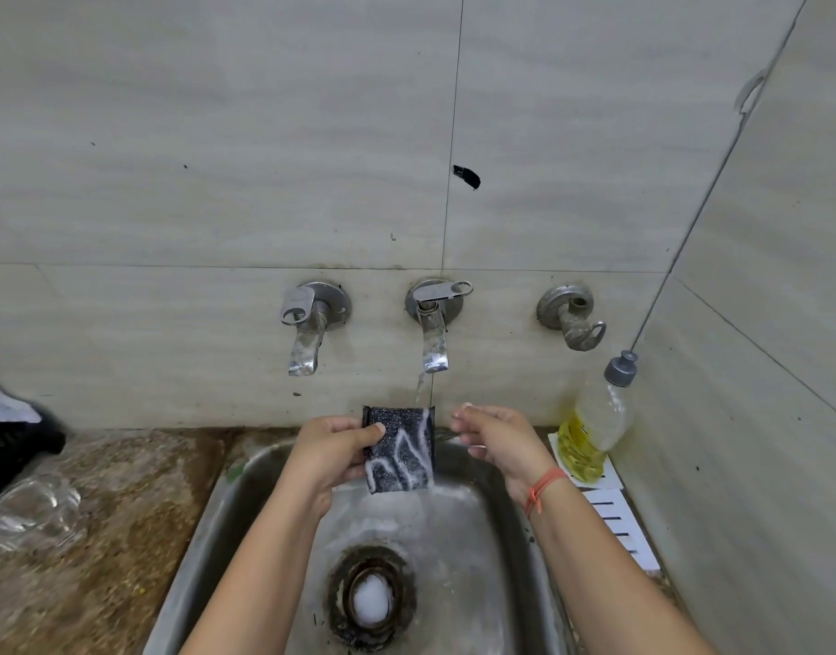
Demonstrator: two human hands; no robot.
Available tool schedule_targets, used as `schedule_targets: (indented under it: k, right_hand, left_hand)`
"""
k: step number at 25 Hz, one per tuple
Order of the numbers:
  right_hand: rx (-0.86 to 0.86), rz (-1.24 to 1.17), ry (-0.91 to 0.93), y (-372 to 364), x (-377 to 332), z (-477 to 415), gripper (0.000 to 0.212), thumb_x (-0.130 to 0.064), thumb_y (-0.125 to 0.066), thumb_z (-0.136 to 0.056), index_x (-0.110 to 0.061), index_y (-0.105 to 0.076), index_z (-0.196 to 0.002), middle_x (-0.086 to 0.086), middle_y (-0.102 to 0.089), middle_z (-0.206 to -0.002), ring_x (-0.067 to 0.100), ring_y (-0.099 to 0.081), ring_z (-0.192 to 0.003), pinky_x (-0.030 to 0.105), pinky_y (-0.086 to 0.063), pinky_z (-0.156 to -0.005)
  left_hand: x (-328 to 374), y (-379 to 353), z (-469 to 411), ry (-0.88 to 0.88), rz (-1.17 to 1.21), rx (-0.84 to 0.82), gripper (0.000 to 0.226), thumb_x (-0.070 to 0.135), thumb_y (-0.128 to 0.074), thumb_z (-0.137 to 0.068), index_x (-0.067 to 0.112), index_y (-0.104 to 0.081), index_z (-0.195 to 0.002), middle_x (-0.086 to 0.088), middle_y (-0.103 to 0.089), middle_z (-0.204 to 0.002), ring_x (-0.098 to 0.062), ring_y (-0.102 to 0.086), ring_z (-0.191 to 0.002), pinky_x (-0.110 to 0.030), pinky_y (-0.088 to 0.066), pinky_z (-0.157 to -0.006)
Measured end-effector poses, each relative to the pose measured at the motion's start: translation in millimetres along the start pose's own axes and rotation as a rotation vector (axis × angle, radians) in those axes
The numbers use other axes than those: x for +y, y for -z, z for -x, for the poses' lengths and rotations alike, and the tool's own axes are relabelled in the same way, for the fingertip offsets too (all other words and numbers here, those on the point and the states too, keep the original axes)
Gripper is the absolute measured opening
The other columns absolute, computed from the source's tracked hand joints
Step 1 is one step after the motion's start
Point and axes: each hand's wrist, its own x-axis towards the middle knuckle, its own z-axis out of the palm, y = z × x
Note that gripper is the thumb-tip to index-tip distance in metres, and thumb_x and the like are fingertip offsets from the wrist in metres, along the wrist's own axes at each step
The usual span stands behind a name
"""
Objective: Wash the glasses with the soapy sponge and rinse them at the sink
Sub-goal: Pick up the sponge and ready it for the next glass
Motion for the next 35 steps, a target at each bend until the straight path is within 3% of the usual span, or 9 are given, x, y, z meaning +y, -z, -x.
schedule_targets:
  k: [9, 14, 18, 22, 26, 31, 33, 35]
  right_hand:
    - [-0.042, 0.027, 0.006, -8, -3, 0, 0.017, -0.019, -0.056, -0.095, -0.010, -0.068, -0.088, -0.001, -0.066, -0.077, 0.007, -0.053, -0.064, 0.016, -0.044, -0.058]
    - [-0.042, 0.019, 0.004, -9, -3, 0, 0.016, -0.019, -0.057, -0.094, -0.013, -0.068, -0.084, -0.001, -0.067, -0.076, 0.006, -0.052, -0.062, 0.014, -0.044, -0.055]
    - [-0.036, 0.004, 0.001, -3, -2, -1, 0.016, -0.018, -0.057, -0.094, -0.011, -0.069, -0.086, -0.001, -0.067, -0.076, 0.006, -0.053, -0.062, 0.014, -0.044, -0.054]
    - [0.038, -0.048, -0.001, 6, 4, -5, 0.013, -0.015, -0.061, -0.092, -0.009, -0.068, -0.083, -0.001, -0.067, -0.070, 0.004, -0.052, -0.053, 0.013, -0.043, -0.051]
    - [0.065, -0.066, -0.002, 17, 10, -6, 0.014, -0.014, -0.061, -0.091, -0.008, -0.069, -0.081, 0.000, -0.066, -0.068, 0.002, -0.052, -0.048, 0.013, -0.042, -0.049]
    - [0.075, -0.073, -0.009, 24, 14, -6, 0.013, -0.013, -0.061, -0.090, -0.008, -0.071, -0.083, 0.001, -0.066, -0.069, 0.004, -0.052, -0.051, 0.013, -0.042, -0.048]
    - [0.077, -0.070, -0.010, 26, 15, -5, 0.013, -0.012, -0.061, -0.091, -0.010, -0.071, -0.082, 0.001, -0.067, -0.070, 0.005, -0.053, -0.053, 0.013, -0.043, -0.048]
    - [0.081, -0.069, -0.011, 26, 15, -3, 0.015, -0.011, -0.059, -0.092, -0.011, -0.070, -0.081, 0.000, -0.067, -0.069, 0.003, -0.053, -0.052, 0.012, -0.043, -0.048]
  left_hand:
    - [-5, 14, 0, -0.013, 0.069, 0.047, 0.004, 0.000, -0.068, -0.084, -0.003, -0.065, -0.086, -0.006, -0.070, -0.062, -0.011, -0.064, -0.045, -0.019, -0.050, -0.043]
    - [-8, 18, -7, 0.013, 0.133, 0.038, 0.009, 0.000, -0.066, -0.086, 0.005, -0.062, -0.079, -0.003, -0.068, -0.059, -0.008, -0.063, -0.043, -0.018, -0.049, -0.042]
    - [-12, 12, -21, 0.061, 0.207, 0.032, 0.010, 0.000, -0.066, -0.085, 0.002, -0.061, -0.093, -0.011, -0.072, -0.077, -0.014, -0.068, -0.055, -0.025, -0.055, -0.048]
    - [-15, -4, -33, 0.091, 0.211, 0.013, 0.010, 0.001, -0.065, -0.086, 0.001, -0.063, -0.097, -0.015, -0.072, -0.088, -0.025, -0.070, -0.076, -0.038, -0.059, -0.072]
    - [-17, -19, -40, 0.123, 0.195, -0.019, 0.040, 0.004, -0.069, -0.084, -0.001, -0.056, -0.121, -0.019, -0.070, -0.104, -0.031, -0.069, -0.094, -0.041, -0.058, -0.076]
    - [-17, -31, -42, 0.142, 0.215, -0.026, 0.022, 0.002, -0.065, -0.087, 0.002, -0.058, -0.108, -0.018, -0.070, -0.101, -0.028, -0.069, -0.086, -0.037, -0.059, -0.067]
    - [-14, -36, -41, 0.137, 0.235, -0.036, 0.009, -0.001, -0.061, -0.088, 0.004, -0.058, -0.095, -0.017, -0.070, -0.098, -0.026, -0.069, -0.082, -0.038, -0.059, -0.069]
    - [-12, -40, -43, 0.129, 0.259, -0.021, 0.012, -0.004, -0.060, -0.088, 0.005, -0.057, -0.096, -0.013, -0.071, -0.091, -0.024, -0.069, -0.078, -0.038, -0.058, -0.071]
